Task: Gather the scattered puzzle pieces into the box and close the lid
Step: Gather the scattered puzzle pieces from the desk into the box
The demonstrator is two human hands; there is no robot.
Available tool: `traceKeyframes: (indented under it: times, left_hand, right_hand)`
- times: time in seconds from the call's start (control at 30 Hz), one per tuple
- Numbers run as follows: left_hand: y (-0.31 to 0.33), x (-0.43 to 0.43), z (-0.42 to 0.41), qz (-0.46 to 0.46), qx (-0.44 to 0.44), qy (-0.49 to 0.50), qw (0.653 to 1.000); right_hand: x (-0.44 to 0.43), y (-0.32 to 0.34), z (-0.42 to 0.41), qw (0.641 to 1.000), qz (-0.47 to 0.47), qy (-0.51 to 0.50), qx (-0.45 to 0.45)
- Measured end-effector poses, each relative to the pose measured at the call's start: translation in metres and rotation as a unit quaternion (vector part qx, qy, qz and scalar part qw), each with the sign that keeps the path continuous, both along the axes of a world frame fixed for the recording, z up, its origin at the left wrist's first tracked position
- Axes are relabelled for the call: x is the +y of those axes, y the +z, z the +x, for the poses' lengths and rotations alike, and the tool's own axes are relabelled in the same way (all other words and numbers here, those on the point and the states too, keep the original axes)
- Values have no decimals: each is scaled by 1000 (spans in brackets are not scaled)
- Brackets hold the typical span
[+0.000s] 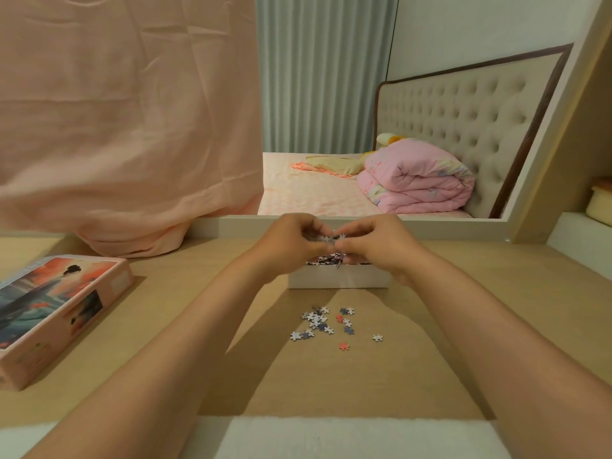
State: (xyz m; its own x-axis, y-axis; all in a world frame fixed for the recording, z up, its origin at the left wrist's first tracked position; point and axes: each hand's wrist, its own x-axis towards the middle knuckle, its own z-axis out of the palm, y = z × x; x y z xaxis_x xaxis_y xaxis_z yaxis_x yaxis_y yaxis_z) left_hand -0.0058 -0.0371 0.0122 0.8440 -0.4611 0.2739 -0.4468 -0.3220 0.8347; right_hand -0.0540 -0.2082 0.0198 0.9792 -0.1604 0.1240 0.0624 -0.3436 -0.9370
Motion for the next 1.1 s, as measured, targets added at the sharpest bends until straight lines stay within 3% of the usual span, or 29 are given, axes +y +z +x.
traceKeyframes:
  times: [0.1, 0.23, 0.37, 0.53, 0.67, 0.73, 0.8, 0.9, 1.03, 1.1]
  left_hand:
    - [-8, -9, 16, 35, -75, 31, 996]
    - [-30, -9, 27, 127, -109, 21, 986]
    - [-32, -3, 31, 141, -162, 18, 977]
    - [-29, 6, 22, 197, -171, -34, 965]
    - [-33, 13, 16, 236, -216, -10, 947]
    - [-31, 15, 13, 274, -277, 29, 920]
    - [-25, 14, 5, 260, -313, 38, 913]
    - [-11, 13, -16, 263, -277, 8, 924]
    - [-13, 15, -37, 416, -149, -65, 895]
    - [-24, 18, -43, 446, -121, -86, 883]
  right_hand:
    - [-3, -10, 16, 995, -81, -39, -38]
    - [-10, -28, 23, 965, -260, -1, -41]
    - [-16, -28, 22, 956, -283, -35, -71]
    - [-14, -29, 11, 944, -325, 32, -41]
    - [-15, -18, 0, 924, -365, -17, -112]
    - [-14, -12, -11, 928, -357, 25, -103]
    - [-11, -11, -23, 931, -348, 108, -32]
    - [-11, -19, -30, 892, -418, 166, 44]
    - [-10, -27, -34, 863, -465, 178, 79]
    - [-8, -26, -36, 860, -466, 191, 85]
